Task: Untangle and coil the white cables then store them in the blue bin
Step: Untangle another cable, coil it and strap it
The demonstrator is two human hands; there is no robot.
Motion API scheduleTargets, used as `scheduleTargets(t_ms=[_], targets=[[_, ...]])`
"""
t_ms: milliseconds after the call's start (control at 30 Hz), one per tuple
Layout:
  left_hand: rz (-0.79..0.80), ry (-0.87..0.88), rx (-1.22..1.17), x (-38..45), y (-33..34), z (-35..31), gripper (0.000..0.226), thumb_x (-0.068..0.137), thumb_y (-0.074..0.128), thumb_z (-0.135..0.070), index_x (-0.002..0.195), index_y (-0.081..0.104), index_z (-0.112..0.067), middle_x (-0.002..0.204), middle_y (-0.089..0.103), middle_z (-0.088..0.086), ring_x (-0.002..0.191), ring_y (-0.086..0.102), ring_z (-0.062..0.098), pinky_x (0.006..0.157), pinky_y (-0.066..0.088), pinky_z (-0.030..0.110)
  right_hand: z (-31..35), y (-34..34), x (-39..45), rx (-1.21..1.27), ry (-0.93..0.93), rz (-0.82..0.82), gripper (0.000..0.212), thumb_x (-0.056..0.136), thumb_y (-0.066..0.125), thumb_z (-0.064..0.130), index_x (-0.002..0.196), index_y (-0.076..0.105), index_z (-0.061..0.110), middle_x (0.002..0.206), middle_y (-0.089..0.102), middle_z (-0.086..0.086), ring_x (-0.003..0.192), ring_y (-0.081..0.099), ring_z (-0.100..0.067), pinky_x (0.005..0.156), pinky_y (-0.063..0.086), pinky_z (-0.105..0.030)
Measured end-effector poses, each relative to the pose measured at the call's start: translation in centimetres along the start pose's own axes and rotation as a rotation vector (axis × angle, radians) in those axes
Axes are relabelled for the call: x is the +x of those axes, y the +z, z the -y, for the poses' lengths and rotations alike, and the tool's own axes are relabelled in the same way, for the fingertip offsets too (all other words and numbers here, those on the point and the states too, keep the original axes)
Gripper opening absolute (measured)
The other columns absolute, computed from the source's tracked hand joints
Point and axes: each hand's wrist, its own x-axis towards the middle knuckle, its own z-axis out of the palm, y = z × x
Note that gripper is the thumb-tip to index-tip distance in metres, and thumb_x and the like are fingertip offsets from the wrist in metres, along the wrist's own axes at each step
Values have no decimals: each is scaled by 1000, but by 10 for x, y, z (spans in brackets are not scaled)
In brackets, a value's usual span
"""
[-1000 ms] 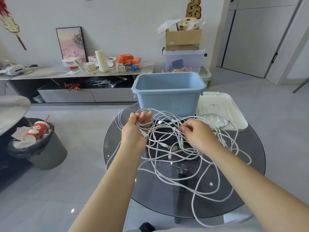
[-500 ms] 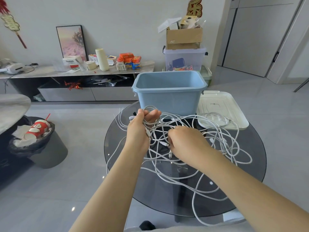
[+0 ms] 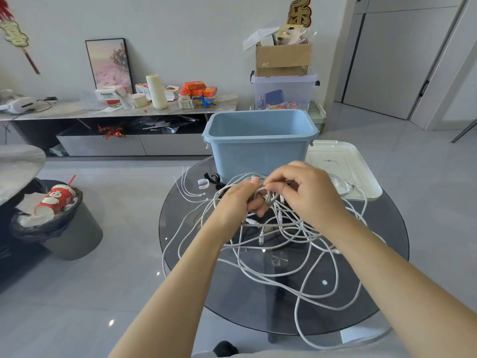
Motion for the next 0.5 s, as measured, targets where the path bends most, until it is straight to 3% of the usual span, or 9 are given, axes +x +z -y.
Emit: scheduleTargets(t_ms=[100,200,267,367,433,500], targets=[[79,-84,-280,2,-1,-2,39,103,27,-25,73,45,-8,44,25,-9,42,32,12,56,33,22,-7,1,0,58,102,-99,8,76,75,27,77,71,21,76,61,4,70,53,-6,65,39,-15],[88,-113,-450,-1,1,-8,39,96,35,-37,70,45,-10,41,22,-11,39,27,9,65,39,24,-13,7,0,113,172,-161,13,84,67,28,95,71,32,78,56,-2,67,48,-6,66,37,-10],[64,-105,-491,-3,2,-11,37,95,37,-38,70,44,-11,42,21,-12,37,25,7,69,45,26,-14,10,1,150,230,-116,21,92,57,29,110,64,37,83,51,-1,71,48,-2,70,35,-6],[10,-117,-549,-3,4,-12,35,97,40,-34,70,45,-11,41,21,-11,34,24,5,62,46,24,-9,16,0,419,400,24,27,98,42,35,115,63,32,92,64,7,84,60,0,81,42,-9],[-46,-116,-530,-1,5,-12,36,100,38,-29,71,45,-10,40,24,-10,34,25,5,57,45,23,-2,18,-2,713,548,89,30,99,38,36,112,63,24,86,69,2,75,67,-8,72,53,-19],[-113,-100,-453,2,7,-11,36,101,38,-27,71,45,-9,40,25,-10,35,24,6,57,43,25,-2,19,-1,774,590,110,32,99,39,37,107,62,17,80,69,-2,67,68,-13,64,55,-22]])
